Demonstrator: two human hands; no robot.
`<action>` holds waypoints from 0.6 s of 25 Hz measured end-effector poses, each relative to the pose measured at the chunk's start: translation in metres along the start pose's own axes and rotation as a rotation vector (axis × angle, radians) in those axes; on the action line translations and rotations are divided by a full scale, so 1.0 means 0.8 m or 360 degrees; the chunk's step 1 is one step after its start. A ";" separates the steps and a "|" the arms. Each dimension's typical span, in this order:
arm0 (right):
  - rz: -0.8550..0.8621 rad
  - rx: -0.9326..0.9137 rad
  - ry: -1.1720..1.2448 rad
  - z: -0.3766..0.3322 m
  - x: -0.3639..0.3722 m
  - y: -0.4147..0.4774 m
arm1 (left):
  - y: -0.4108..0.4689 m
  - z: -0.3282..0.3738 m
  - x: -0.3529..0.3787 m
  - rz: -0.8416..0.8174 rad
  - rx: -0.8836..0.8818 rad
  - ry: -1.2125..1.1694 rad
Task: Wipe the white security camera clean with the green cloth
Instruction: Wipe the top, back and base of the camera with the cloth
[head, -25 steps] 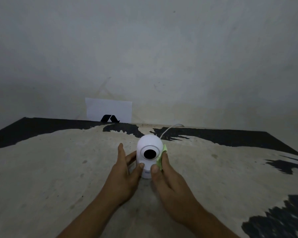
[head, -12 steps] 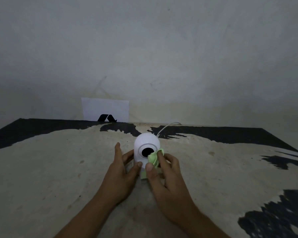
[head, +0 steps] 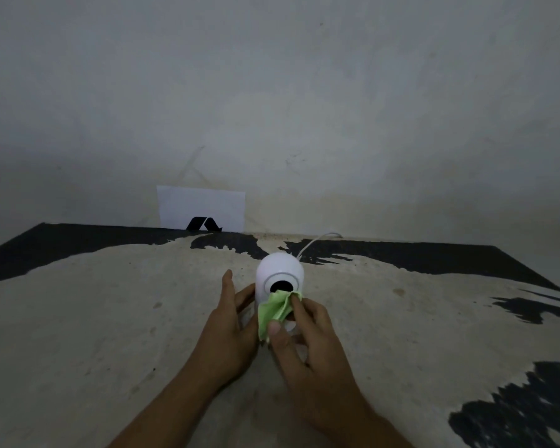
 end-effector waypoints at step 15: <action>-0.0090 -0.0134 0.0874 -0.021 -0.006 -0.007 | -0.026 0.029 -0.041 0.0263 0.0463 0.0063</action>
Point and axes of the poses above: each hand's wrist, its own y-axis towards the middle knuckle, its own x-axis out of the palm, z = x × y, the point moved 5 cm from there along y, towards the middle knuckle, and after that the axes turned 10 degrees about y, right-handed, at the moved point
